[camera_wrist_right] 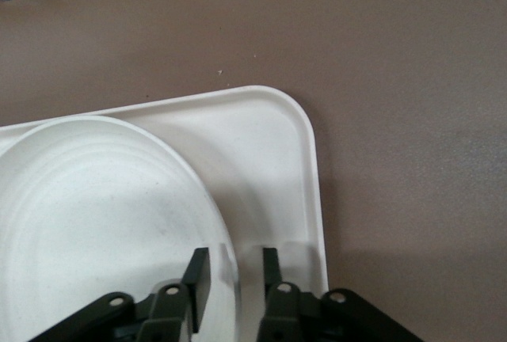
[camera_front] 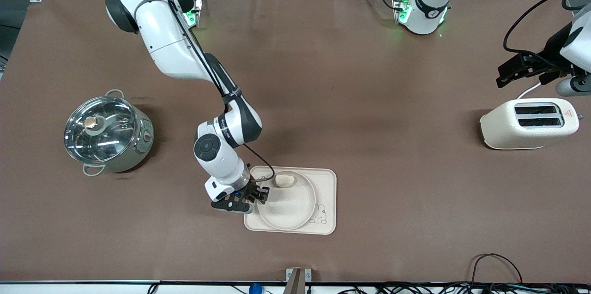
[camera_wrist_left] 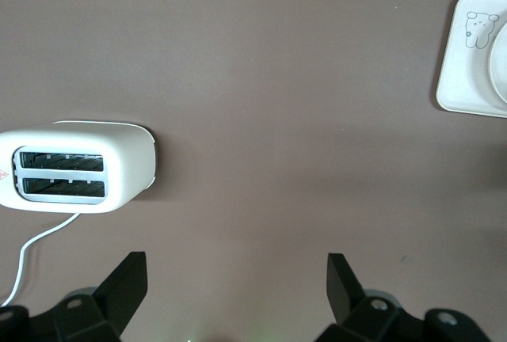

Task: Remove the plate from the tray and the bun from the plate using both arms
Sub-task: 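Lower the right gripper and pinch the white plate's rim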

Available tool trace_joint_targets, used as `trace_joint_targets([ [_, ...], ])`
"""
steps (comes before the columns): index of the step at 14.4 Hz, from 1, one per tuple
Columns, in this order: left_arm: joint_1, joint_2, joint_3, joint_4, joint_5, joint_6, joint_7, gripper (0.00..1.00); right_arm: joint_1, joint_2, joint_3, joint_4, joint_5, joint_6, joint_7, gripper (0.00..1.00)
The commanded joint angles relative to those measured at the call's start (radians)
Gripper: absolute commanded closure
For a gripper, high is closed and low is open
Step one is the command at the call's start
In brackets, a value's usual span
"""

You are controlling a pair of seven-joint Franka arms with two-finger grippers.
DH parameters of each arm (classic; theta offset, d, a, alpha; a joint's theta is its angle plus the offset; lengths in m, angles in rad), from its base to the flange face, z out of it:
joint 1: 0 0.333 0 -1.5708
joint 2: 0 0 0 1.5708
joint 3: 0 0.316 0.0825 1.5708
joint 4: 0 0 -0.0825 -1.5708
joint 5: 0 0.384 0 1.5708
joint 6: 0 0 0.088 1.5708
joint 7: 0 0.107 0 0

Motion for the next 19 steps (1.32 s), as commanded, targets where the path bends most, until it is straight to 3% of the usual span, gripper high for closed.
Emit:
trace_joint_targets([
  [1,0.003,0.011,-0.002,0.023,0.004,-0.003,-0.005,0.00,-0.003,0.016,0.001,0.029,-0.012,0.001,-0.031,0.93],
  [3,0.005,0.011,-0.002,0.024,0.004,-0.003,0.008,0.00,-0.005,0.016,0.001,0.027,-0.012,0.001,-0.031,0.99],
  [9,0.011,0.010,-0.002,0.024,0.004,-0.003,0.010,0.00,-0.009,-0.003,0.007,0.024,0.006,-0.003,-0.017,0.99],
  [13,0.014,0.010,0.000,0.024,0.004,-0.003,0.010,0.00,-0.026,-0.054,0.025,0.016,0.178,-0.005,-0.028,1.00],
  [16,0.016,0.008,0.000,0.024,0.004,-0.003,0.010,0.00,-0.028,-0.146,0.040,-0.088,0.250,-0.005,-0.037,1.00],
  [19,0.016,0.008,0.000,0.024,0.004,-0.003,0.010,0.00,-0.022,-0.249,0.051,-0.261,0.252,0.029,-0.063,1.00],
])
